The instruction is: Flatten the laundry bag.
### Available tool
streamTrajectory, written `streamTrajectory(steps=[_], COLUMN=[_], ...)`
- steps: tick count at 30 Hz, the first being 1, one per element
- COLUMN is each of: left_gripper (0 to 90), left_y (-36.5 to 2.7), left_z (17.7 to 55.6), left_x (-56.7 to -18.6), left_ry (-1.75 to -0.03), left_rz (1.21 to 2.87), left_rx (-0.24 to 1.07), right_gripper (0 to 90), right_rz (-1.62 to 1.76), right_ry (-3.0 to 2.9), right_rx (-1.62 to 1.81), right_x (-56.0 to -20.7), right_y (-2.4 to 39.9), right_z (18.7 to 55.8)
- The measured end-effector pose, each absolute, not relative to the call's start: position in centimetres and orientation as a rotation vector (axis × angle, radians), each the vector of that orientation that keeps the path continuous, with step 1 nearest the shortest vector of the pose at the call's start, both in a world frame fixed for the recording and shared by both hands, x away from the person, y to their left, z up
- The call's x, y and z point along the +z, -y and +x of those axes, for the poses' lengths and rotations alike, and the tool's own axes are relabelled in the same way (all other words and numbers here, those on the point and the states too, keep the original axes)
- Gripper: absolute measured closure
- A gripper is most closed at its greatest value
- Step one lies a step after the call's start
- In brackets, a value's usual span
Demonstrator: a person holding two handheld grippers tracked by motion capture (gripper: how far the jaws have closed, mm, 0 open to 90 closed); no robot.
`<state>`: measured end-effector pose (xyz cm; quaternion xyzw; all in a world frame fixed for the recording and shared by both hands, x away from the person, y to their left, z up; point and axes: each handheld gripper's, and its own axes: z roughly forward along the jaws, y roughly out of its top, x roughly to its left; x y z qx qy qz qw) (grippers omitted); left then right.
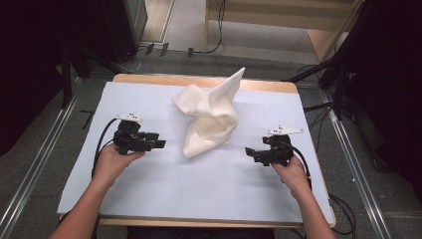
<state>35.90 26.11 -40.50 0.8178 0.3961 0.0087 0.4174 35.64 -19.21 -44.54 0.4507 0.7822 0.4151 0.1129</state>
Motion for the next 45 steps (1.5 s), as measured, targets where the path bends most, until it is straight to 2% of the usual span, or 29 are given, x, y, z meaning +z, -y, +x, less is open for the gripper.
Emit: streamTrajectory(steps=[2, 6, 10, 17, 20, 31, 33, 34, 41, 45], left_gripper=[49.4, 42.6, 42.0, 40.7, 40.6, 41.4, 41.6, 41.6, 41.0, 41.0], left_y=[-25.7, -25.3, -25.3, -25.3, -25.2, -25.8, -25.9, -25.9, -26.2, -26.3], left_z=[35.9, 36.5, 36.8, 37.0, 36.9, 36.6, 36.4, 36.4, 35.9, 35.7], left_x=[-40.4, -40.6, -40.9, -41.2, -41.3, -41.0, -40.8, -40.8, -40.5, -40.4], left_ry=[-0.977, -1.002, -1.027, -1.014, -1.007, -1.026, -1.034, -1.034, -1.051, -1.058], left_rz=[2.06, 2.067, 2.092, 2.084, 2.086, 2.055, 2.054, 2.054, 2.046, 2.046], left_rx=[0.016, -0.029, -0.022, -0.022, -0.024, -0.019, -0.017, -0.017, 0.006, 0.0], right_gripper=[14.1, 13.4, 14.3, 36.1, 41.8, 51.4, 56.8, 56.8, 78.8, 85.5], right_rz=[1.343, 1.381, 1.314, 1.266, 1.242, 1.236, 1.234, 1.234, 1.27, 1.277], right_ry=[-2.295, -2.287, -2.313, -2.341, -2.346, -2.325, -2.319, -2.319, -2.295, -2.295], right_rx=[1.193, 1.173, 1.228, 1.239, 1.245, 1.264, 1.274, 1.274, 1.317, 1.338], right_x=[-44.8, -44.8, -44.4, -44.1, -43.7, -42.9, -42.4, -42.4, -40.6, -39.9], right_y=[18.8, 18.4, 18.7, 18.9, 18.8, 18.8, 18.7, 18.7, 19.0, 18.8], right_z=[35.5, 35.2, 34.5, 34.2, 34.2, 34.6, 35.0, 35.0, 36.8, 38.2])
